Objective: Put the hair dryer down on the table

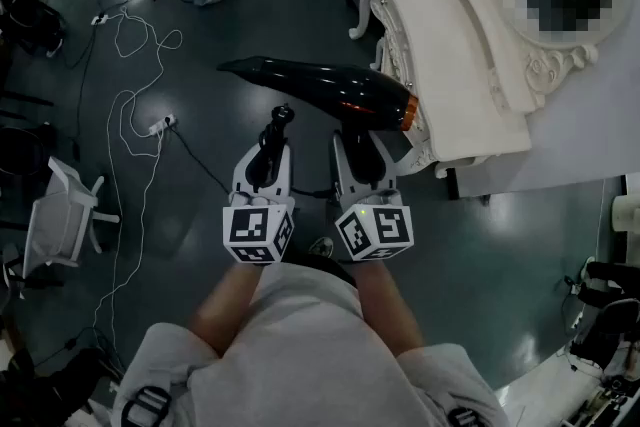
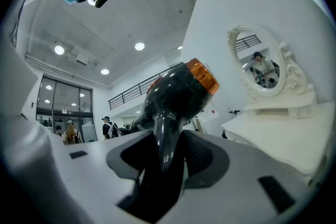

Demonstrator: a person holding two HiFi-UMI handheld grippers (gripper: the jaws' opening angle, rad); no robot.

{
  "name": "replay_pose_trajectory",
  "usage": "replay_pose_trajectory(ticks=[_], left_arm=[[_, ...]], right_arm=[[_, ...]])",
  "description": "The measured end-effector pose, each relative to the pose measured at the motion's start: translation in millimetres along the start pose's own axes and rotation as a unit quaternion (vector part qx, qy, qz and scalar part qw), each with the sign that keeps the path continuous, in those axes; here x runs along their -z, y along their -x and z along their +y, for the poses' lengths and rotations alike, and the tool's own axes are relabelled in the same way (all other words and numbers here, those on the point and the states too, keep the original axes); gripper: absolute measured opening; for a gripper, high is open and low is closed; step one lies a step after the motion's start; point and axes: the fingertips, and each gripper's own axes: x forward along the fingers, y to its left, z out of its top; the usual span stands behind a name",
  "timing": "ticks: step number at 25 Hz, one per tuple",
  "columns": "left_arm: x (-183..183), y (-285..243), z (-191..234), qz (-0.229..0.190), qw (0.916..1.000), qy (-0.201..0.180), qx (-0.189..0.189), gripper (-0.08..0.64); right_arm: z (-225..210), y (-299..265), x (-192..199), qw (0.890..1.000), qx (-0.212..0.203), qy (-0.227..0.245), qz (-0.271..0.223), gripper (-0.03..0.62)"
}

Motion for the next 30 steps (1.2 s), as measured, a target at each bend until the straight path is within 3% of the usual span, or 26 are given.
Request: replay_pose_trajectory(ticks=[13, 30], left_arm=[[10, -64, 50, 0.033, 0.9993, 0.017, -0.002, 0.077], [-39, -195, 123, 0.043, 0.9967, 0.013, 0.067, 0.077]], right_arm=[[-17, -77, 24, 0.999, 0.018, -0.014, 0.025, 0.187], [-31, -220, 7, 0.997, 0.071, 0.003, 0.013, 0.187]])
